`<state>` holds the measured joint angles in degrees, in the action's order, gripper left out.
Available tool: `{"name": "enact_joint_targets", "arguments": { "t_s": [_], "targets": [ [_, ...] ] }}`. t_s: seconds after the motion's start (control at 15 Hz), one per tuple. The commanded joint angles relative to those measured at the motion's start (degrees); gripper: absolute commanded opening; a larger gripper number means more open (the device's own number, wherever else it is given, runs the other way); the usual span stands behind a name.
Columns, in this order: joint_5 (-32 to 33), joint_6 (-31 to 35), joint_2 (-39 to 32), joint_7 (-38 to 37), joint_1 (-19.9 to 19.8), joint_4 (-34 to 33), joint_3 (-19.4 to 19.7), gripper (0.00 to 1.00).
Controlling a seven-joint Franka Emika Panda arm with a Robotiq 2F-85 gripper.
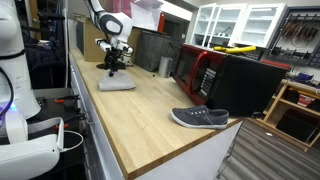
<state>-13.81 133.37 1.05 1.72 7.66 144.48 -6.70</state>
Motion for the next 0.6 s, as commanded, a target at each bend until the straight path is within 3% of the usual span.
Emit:
{"name": "enact_joint_targets", "arguments": {
  "t_s": [0.0,0.53],
  "targets": [
    [3.19,-3.21,1.99,-6.24,0.57,-0.39,-1.15,0.66],
    [11.75,-5.91,2.36,-13.65,-0.06,-0.77,-1.19,0.05]
  ]
}}
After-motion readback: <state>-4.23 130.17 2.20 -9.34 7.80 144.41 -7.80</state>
